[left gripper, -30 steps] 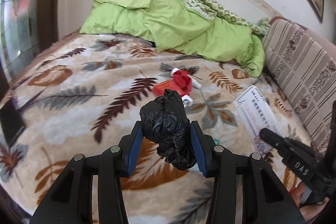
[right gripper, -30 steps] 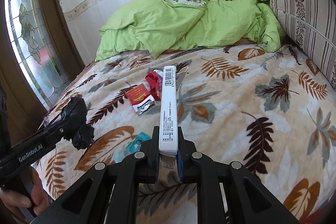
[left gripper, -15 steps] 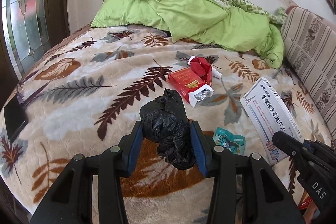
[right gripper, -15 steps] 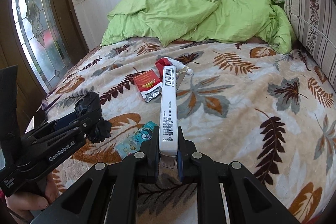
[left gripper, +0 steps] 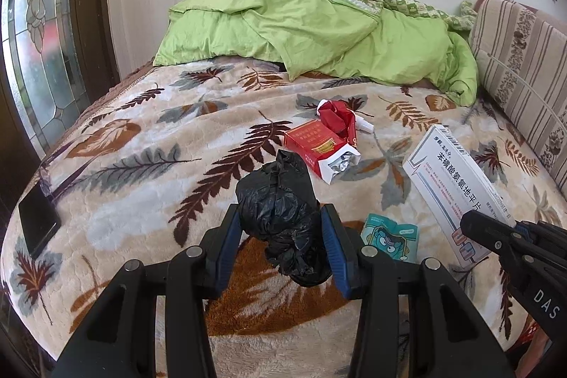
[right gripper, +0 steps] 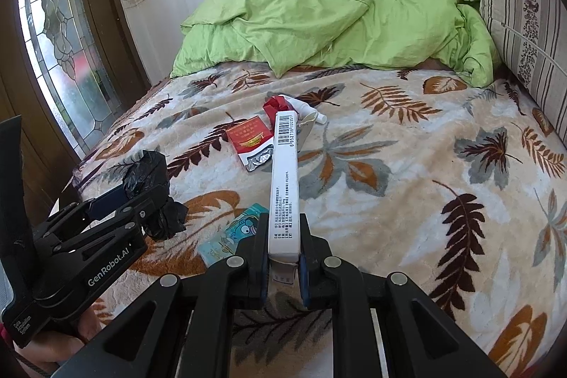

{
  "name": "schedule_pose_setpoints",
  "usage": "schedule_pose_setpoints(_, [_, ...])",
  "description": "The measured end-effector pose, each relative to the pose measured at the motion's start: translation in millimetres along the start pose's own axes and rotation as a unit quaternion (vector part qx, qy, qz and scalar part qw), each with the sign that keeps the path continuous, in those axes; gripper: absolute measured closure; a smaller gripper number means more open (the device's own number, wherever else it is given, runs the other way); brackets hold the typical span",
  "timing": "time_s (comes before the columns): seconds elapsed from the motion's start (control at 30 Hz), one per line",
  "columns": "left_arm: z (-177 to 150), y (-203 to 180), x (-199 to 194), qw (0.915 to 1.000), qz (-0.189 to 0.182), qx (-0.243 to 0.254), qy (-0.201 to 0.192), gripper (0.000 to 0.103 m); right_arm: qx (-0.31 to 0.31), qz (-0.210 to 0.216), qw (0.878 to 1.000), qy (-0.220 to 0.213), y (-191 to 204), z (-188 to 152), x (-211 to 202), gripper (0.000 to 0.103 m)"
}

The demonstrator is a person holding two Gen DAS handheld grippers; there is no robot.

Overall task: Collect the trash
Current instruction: 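Hold the black bag and long white box in both grippers above the bed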

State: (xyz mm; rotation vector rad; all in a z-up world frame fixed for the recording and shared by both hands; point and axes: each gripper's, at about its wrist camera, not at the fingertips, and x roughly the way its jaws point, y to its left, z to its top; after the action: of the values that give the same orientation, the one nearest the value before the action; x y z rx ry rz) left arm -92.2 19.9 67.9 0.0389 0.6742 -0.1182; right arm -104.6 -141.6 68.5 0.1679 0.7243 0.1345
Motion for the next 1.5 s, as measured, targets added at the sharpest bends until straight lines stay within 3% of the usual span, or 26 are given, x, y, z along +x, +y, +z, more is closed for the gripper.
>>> schedule_pose_setpoints(1.5, [-1.2,-5.8,-2.8,1.0,0.001,0.009,-0.003,0.059,0.004,-0.003,1.0,0.0,-1.9,-1.1,-2.5,0.09])
